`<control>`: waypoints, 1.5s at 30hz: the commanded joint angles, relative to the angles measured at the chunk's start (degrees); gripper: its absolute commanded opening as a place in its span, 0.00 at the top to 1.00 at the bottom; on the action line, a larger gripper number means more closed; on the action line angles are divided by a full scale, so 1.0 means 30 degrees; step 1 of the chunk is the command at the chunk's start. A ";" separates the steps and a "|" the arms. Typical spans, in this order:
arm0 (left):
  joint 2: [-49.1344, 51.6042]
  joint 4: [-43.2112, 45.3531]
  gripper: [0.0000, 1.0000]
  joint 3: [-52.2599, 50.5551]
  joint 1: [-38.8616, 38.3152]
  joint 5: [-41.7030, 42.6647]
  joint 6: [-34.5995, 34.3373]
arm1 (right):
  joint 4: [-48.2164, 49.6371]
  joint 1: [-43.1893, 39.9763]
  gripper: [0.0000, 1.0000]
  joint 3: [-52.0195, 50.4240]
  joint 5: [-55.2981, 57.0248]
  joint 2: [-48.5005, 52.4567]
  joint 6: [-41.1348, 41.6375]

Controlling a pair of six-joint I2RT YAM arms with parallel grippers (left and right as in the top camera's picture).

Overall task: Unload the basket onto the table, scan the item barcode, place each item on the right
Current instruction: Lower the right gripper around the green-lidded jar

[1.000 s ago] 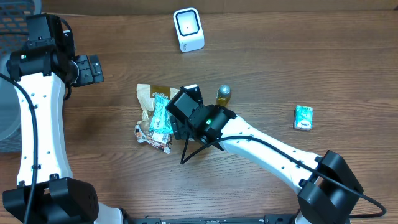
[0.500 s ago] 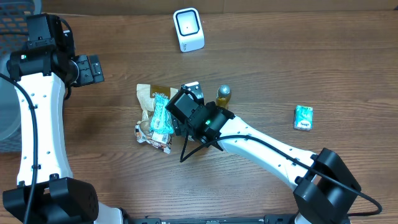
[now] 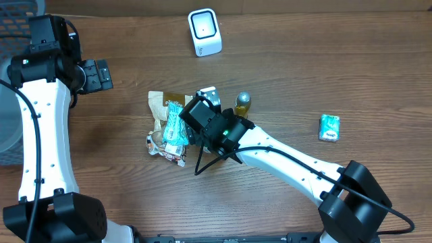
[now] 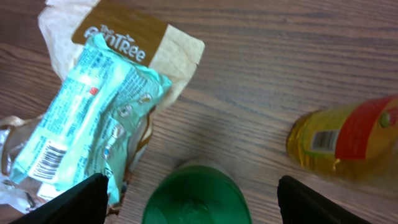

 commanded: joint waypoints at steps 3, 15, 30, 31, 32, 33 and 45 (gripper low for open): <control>-0.0240 0.0015 0.00 0.0357 0.0051 -0.0095 0.0415 | 0.0903 -0.0095 0.15 -0.0117 0.0270 0.0109 0.0124; -0.0240 0.0015 0.00 0.0357 0.0051 -0.0095 0.0415 | 0.2208 -0.0095 0.15 -0.0117 0.0423 0.0350 0.0117; -0.0240 0.0015 0.00 0.0357 0.0051 -0.0095 0.0415 | 0.0430 -0.0087 0.26 -0.0117 -0.0321 0.1486 0.0117; -0.0240 0.0015 0.00 0.0357 0.0051 -0.0095 0.0415 | 0.0226 -0.0087 0.26 -0.0117 -0.0474 0.1486 0.0117; -0.0240 0.0015 0.00 0.0357 0.0051 -0.0095 0.0415 | 0.0007 -0.0087 0.27 -0.0117 -0.0634 0.1486 0.0117; -0.0240 0.0015 0.00 0.0357 0.0051 -0.0095 0.0415 | -0.0226 -0.0095 0.26 -0.0117 -0.0787 0.1486 0.0117; -0.0240 0.0015 0.00 0.0357 0.0051 -0.0095 0.0415 | -0.1909 -0.0087 0.33 -0.0117 -0.3191 0.1486 0.0124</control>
